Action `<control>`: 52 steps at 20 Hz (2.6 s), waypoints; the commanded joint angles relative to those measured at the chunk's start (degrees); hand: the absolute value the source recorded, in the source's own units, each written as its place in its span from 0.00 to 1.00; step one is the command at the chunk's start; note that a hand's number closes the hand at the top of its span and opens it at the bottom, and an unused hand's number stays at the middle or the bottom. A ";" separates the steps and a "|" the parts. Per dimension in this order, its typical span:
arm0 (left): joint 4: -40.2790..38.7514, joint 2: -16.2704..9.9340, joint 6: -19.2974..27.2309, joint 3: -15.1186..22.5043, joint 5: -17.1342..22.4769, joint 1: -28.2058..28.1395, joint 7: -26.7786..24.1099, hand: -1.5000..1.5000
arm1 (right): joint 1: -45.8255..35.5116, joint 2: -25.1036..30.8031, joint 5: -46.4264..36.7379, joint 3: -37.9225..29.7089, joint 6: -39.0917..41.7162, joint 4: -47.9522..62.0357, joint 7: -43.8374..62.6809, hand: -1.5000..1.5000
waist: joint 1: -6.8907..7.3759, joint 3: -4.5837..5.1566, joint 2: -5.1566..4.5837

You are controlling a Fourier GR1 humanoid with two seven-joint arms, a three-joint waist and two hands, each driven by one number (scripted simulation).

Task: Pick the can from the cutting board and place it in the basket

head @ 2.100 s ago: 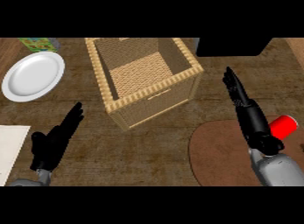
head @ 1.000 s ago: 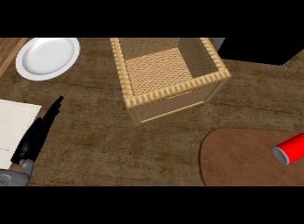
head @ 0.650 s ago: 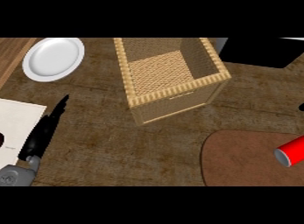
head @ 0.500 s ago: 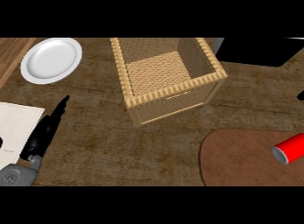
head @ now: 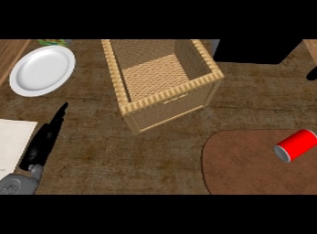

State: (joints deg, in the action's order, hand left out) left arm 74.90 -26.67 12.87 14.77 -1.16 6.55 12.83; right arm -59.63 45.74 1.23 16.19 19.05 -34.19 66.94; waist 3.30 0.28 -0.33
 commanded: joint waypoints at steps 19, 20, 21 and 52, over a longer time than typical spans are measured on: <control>6.28 1.54 1.53 -1.82 -1.97 -7.12 1.70 0.50 | 0.16 -5.08 -3.72 2.50 1.62 5.09 8.47 0.00 | -3.02 -0.25 0.67; 2.61 -0.17 -0.88 -4.66 -0.39 -4.86 -0.78 0.50 | 4.55 -7.04 -3.67 2.87 -0.94 2.57 6.92 0.00 | -3.83 -0.21 0.70; 1.84 1.21 -0.12 -3.77 -1.49 -3.81 0.17 0.50 | 3.17 -7.24 -3.56 2.45 -0.84 2.23 8.53 0.00 | -3.82 -0.21 0.65; 5.50 3.11 -3.04 -5.95 -5.45 -3.54 4.65 0.50 | 16.31 -11.46 -4.96 0.39 -4.61 -0.73 6.55 0.00 | -3.79 -0.25 0.65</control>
State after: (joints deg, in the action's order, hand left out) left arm 78.37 -23.65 10.31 8.24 -5.65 2.39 14.79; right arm -45.13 33.39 -4.01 17.16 11.99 -33.50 65.13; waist -0.42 0.06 0.28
